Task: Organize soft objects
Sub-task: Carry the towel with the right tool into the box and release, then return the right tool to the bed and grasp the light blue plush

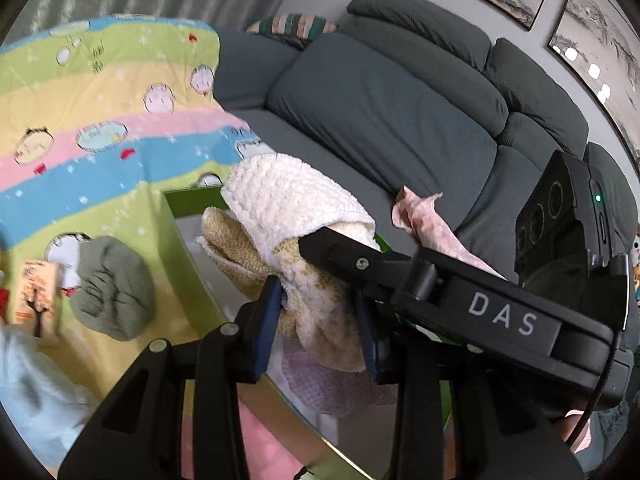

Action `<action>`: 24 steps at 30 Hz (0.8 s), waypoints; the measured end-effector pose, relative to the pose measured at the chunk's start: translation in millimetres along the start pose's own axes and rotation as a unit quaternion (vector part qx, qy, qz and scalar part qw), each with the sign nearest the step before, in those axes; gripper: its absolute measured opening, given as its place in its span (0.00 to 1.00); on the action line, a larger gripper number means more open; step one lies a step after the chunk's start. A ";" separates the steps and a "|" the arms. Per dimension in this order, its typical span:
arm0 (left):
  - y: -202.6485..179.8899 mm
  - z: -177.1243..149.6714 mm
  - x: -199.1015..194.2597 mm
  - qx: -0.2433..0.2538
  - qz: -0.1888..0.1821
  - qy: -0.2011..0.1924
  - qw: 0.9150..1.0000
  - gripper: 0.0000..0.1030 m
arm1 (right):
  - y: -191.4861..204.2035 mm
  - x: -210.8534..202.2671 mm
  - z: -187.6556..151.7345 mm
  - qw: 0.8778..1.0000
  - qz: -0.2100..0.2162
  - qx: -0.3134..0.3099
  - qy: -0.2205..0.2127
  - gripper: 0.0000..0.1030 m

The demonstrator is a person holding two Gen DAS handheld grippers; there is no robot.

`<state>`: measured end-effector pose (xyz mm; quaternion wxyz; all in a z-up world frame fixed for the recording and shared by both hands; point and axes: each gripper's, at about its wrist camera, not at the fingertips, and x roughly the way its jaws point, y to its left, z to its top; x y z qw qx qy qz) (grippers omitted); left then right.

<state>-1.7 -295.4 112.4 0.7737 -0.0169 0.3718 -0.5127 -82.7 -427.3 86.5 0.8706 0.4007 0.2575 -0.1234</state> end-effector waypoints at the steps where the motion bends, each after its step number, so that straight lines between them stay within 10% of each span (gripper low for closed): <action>1: 1.4 0.3 3.1 -0.002 -0.004 0.006 1.000 0.33 | -2.7 1.5 0.1 1.000 -0.005 0.004 0.004 0.41; 11: 4.9 -3.8 26.4 -0.022 0.005 0.061 0.998 0.33 | -20.1 16.3 -0.2 0.998 -0.024 0.034 0.036 0.42; 17: -1.6 -4.7 24.1 -0.013 0.030 0.060 0.998 0.51 | -20.8 8.1 0.5 0.999 -0.029 0.034 0.022 0.43; 24: -1.6 -6.0 -14.8 -0.019 0.024 0.027 0.999 0.74 | -13.1 -13.3 2.1 0.999 0.016 0.041 -0.012 0.73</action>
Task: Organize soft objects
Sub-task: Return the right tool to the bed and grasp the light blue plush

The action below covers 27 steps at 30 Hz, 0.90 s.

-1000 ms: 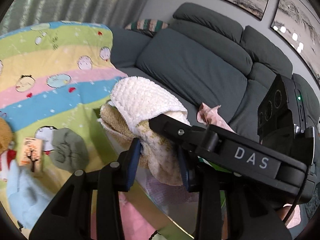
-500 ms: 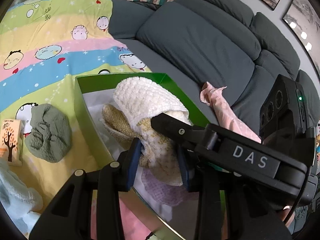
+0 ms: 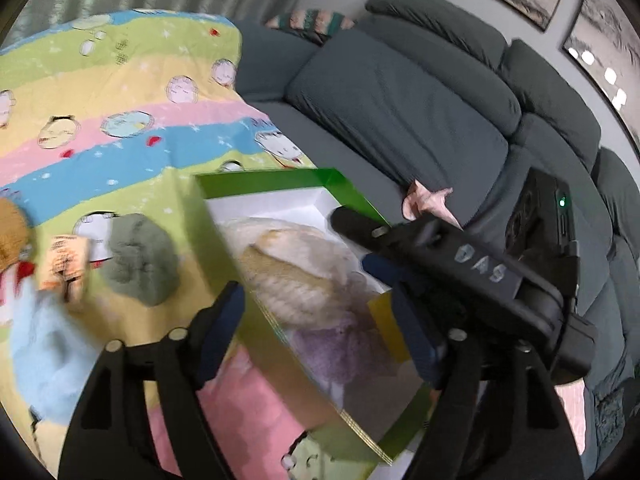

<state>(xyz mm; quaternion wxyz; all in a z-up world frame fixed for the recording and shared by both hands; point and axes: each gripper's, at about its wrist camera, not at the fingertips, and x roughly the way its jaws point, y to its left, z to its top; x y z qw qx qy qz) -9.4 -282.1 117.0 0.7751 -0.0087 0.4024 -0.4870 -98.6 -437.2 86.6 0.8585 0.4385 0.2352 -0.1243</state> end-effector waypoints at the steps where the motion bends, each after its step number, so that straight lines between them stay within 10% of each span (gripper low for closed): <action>1: 1.9 -1.2 -9.9 -0.004 0.005 -0.007 1.000 0.75 | 1.4 -3.5 0.7 1.000 0.016 0.008 -0.003 0.74; 9: 36.7 -32.6 -91.3 -0.056 0.094 -0.063 0.992 0.84 | 38.9 -9.5 -13.7 0.997 0.071 -0.027 0.018 0.84; 19: 102.5 -116.7 -167.1 -0.142 0.264 -0.073 0.951 0.85 | 126.7 36.3 -73.8 0.978 0.082 -0.156 0.111 0.91; 27: 155.2 -165.3 -192.1 -0.243 0.290 -0.094 0.921 0.85 | 155.9 118.1 -137.9 0.951 -0.020 -0.241 0.190 0.91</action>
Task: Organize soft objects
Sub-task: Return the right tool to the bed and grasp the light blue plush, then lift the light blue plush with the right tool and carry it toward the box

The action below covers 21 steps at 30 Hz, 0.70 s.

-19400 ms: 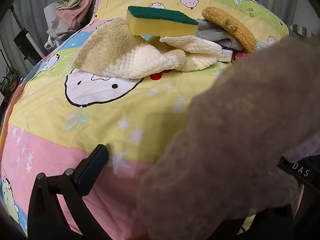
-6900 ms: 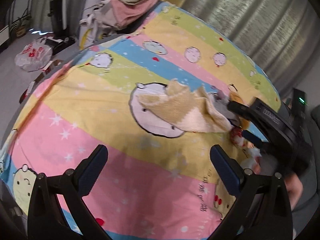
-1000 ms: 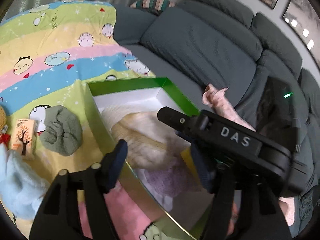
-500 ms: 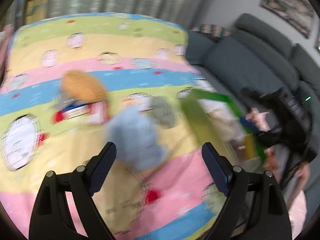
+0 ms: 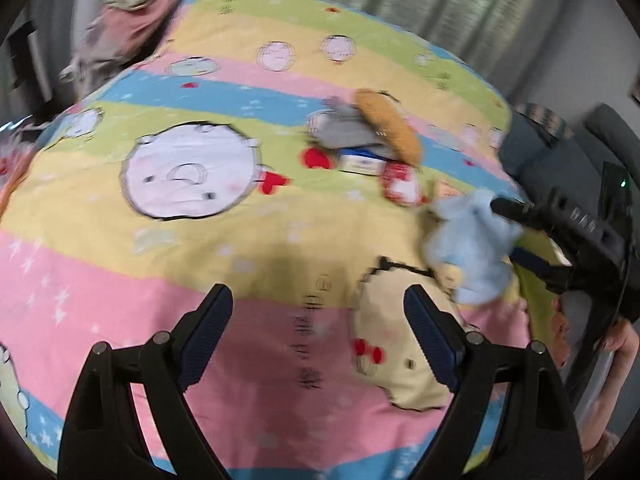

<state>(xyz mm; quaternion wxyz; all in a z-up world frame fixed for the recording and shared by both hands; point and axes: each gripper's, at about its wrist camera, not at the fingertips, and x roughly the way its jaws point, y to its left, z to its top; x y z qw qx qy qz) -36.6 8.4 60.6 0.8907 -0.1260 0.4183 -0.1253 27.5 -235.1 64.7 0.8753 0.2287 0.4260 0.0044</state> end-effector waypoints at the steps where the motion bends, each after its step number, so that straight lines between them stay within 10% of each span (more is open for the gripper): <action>1: 6.3 0.6 2.1 -0.010 0.016 -0.001 1.000 0.85 | 2.6 8.9 -1.2 1.000 -0.014 -0.005 0.004 0.91; 11: 24.1 0.4 -7.9 -0.036 0.034 -0.011 0.999 0.85 | 15.6 10.5 -14.4 0.999 -0.035 -0.018 -0.019 0.81; 21: 28.9 0.0 -11.4 -0.068 -0.019 -0.005 0.997 0.85 | 46.7 22.8 -45.2 0.986 0.136 0.005 0.096 0.82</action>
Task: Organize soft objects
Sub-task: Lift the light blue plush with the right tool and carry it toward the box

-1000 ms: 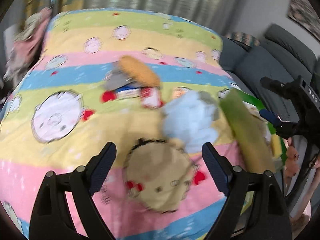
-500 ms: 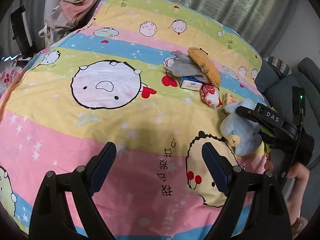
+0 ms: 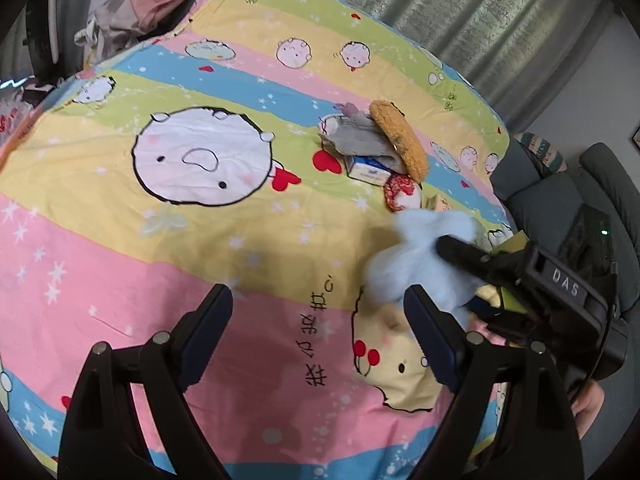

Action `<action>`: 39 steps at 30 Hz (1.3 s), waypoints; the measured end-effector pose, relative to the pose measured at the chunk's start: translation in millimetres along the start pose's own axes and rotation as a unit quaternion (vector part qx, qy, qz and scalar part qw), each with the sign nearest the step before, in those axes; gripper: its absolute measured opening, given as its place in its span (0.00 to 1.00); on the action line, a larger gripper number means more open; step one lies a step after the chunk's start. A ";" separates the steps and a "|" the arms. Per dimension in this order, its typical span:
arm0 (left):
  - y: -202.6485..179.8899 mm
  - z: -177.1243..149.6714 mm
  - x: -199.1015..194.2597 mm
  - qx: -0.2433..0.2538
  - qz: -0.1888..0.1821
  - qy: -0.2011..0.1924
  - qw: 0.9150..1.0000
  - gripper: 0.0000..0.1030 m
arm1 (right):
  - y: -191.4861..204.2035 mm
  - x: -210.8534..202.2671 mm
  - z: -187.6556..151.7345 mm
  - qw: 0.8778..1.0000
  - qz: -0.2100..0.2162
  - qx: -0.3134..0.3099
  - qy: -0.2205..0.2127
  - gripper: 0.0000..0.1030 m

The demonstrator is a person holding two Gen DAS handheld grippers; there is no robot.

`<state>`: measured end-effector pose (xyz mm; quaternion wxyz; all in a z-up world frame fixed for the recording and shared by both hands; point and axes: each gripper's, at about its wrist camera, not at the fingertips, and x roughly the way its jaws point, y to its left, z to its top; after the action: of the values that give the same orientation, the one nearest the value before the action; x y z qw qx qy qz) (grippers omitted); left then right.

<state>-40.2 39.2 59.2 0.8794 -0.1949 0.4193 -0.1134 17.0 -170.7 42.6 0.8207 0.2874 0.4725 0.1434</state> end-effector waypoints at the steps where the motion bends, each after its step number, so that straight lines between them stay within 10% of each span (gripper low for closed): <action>1: -0.1 0.1 1.1 -0.001 -0.005 0.004 1.000 0.85 | 4.1 2.9 -1.1 1.000 -0.006 -0.007 0.001 0.82; 13: -5.5 -3.5 25.0 -0.018 -0.058 0.054 0.997 0.85 | 16.0 -16.1 7.0 0.998 -0.020 -0.058 -0.033 0.82; 16: -12.7 -5.7 33.9 -0.013 -0.071 0.069 0.995 0.84 | 19.9 -9.8 5.7 0.997 -0.008 -0.072 -0.020 0.69; 25: -23.3 -9.0 56.6 -0.009 -0.093 0.095 0.991 0.62 | 5.7 15.0 10.9 0.998 0.015 -0.060 0.017 0.60; 39: -42.7 -2.3 31.5 0.058 -0.059 0.041 0.996 0.59 | 28.8 -25.5 12.4 0.990 0.060 -0.119 -0.040 0.60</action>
<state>-24.0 -11.2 54.7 0.8628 -0.1636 0.4357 -0.1973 15.6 -165.0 82.5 0.8574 0.2207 0.4008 0.2356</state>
